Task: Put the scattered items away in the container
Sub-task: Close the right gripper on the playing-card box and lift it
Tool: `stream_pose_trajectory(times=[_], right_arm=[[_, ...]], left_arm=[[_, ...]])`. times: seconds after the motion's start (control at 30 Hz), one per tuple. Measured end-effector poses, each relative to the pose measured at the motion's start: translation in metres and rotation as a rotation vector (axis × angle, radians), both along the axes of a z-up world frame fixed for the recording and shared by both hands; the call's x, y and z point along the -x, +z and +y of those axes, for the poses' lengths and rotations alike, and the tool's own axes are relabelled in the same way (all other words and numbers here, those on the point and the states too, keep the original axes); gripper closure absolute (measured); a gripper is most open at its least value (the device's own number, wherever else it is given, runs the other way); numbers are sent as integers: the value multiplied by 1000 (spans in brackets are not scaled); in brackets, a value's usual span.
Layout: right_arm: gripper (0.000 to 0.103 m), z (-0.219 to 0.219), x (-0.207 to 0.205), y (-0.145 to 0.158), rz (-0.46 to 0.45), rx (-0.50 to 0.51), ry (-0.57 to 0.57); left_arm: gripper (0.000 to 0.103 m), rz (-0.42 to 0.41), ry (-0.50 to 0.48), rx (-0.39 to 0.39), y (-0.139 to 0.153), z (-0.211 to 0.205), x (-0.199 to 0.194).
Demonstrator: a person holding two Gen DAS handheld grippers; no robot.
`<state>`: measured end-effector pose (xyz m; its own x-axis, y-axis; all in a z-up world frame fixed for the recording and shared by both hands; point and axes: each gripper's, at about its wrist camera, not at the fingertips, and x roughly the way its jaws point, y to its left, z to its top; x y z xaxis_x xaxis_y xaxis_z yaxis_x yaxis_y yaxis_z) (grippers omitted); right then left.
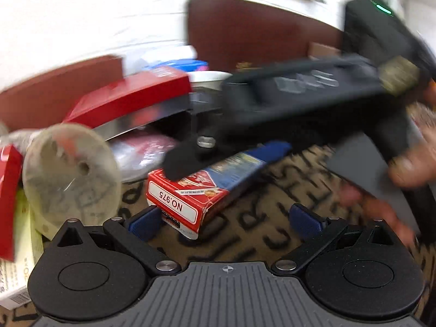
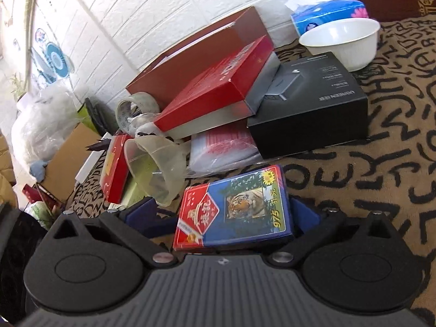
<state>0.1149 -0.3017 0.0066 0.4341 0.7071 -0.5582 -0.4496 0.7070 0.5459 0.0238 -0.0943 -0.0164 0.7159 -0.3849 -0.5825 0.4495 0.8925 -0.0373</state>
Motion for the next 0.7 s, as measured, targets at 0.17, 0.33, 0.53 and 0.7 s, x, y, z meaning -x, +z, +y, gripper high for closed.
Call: stream_pose_trajectory(times=[0.17, 0.33, 0.53, 0.7], right_arm=[[0, -1, -15, 0, 57, -61, 20], [3, 29, -14, 13, -31, 168, 83], [11, 42, -2, 15, -115, 297, 115], [11, 35, 4, 14, -119, 281, 111]], left_arm=[[0, -5, 26, -13, -1, 2, -9], [0, -46, -1, -86, -4, -9, -4], [0, -93, 4, -81, -2, -2, 5], [0, -124, -15, -97, -2, 2, 16]])
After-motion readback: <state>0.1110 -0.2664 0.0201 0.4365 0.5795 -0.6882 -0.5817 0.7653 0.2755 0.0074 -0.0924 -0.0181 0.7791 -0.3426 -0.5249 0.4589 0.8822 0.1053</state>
